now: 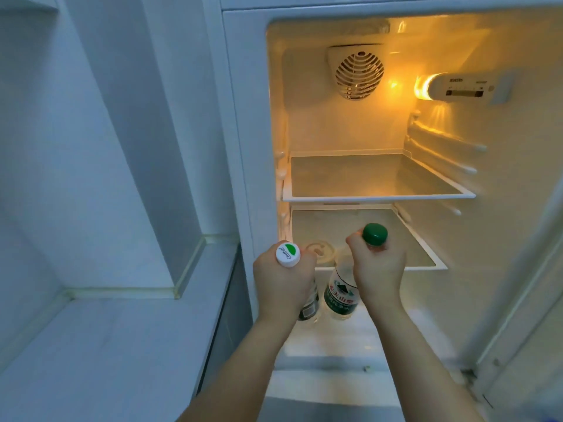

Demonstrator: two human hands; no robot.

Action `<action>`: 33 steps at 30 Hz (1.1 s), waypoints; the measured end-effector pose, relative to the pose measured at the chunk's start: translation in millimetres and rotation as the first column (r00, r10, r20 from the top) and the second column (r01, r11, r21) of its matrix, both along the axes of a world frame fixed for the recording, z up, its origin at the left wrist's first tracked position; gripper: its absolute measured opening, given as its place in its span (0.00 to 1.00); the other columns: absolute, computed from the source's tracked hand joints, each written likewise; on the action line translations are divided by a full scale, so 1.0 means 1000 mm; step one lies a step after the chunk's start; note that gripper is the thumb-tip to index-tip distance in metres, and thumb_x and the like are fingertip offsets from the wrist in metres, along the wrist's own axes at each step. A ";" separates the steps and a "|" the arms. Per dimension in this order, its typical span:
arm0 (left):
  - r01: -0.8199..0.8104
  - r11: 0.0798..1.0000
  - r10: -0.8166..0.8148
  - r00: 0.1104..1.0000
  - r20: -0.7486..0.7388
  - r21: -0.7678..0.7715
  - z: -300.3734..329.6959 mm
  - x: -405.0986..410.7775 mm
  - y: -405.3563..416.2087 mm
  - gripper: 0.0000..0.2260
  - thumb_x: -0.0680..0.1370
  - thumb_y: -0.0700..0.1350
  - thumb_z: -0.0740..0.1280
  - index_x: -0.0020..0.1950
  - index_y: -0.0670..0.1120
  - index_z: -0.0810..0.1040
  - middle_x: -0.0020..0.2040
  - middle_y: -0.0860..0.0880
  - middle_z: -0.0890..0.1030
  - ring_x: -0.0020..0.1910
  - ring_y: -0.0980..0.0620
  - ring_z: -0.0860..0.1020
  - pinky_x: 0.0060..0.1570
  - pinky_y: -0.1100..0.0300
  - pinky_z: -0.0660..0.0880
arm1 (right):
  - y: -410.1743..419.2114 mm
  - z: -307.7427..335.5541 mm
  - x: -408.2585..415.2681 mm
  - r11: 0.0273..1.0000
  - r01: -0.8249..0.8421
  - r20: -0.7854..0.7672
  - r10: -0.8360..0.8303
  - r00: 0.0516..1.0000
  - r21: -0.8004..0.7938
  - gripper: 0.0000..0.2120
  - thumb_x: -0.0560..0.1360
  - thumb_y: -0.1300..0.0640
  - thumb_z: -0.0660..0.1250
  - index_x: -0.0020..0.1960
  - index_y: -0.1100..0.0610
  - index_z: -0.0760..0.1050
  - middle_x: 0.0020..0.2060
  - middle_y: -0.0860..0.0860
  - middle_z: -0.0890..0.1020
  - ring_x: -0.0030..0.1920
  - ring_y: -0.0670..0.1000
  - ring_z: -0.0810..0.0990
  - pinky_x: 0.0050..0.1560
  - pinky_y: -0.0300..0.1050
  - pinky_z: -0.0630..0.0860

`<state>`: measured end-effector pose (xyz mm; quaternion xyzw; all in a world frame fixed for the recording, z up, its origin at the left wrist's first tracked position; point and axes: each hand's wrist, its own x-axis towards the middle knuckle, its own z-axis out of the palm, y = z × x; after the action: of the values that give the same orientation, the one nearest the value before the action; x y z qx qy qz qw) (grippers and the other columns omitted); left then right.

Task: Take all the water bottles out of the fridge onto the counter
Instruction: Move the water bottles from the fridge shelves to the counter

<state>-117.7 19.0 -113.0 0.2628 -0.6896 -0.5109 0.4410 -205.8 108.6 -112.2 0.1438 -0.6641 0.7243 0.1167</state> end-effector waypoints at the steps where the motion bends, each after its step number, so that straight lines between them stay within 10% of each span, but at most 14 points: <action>1: -0.014 1.000 0.014 1.000 0.019 -0.001 -0.002 0.015 -0.001 0.14 0.71 0.38 0.70 0.27 0.45 0.70 0.21 0.56 0.68 0.23 0.58 0.66 0.25 0.65 0.65 | -0.002 -0.005 0.014 1.000 -0.023 0.018 0.023 1.000 0.016 0.09 0.69 0.64 0.70 0.34 0.65 0.72 0.28 0.52 0.69 0.30 0.49 0.66 0.33 0.43 0.66; 22: -0.343 0.930 0.317 0.931 0.180 0.133 -0.008 0.224 0.003 0.14 0.66 0.46 0.68 0.37 0.34 0.77 0.29 0.41 0.75 0.29 0.54 0.70 0.30 0.60 0.67 | -0.028 -0.015 0.186 0.894 -0.426 0.067 0.421 0.905 0.137 0.12 0.67 0.57 0.68 0.39 0.67 0.74 0.30 0.60 0.72 0.32 0.49 0.68 0.35 0.43 0.66; 33: -0.645 0.734 0.601 0.763 0.237 0.214 -0.024 0.311 0.045 0.19 0.62 0.49 0.66 0.39 0.33 0.76 0.37 0.36 0.80 0.31 0.52 0.73 0.33 0.57 0.70 | -0.043 -0.037 0.259 0.663 -0.735 0.167 0.716 0.678 0.145 0.08 0.68 0.60 0.70 0.40 0.65 0.76 0.36 0.63 0.78 0.33 0.47 0.71 0.37 0.43 0.68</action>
<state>193.3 63.6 -137.3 0.5771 -0.5122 -0.4047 0.4907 52.8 66.1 -149.2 0.3725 -0.6257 0.6463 -0.2283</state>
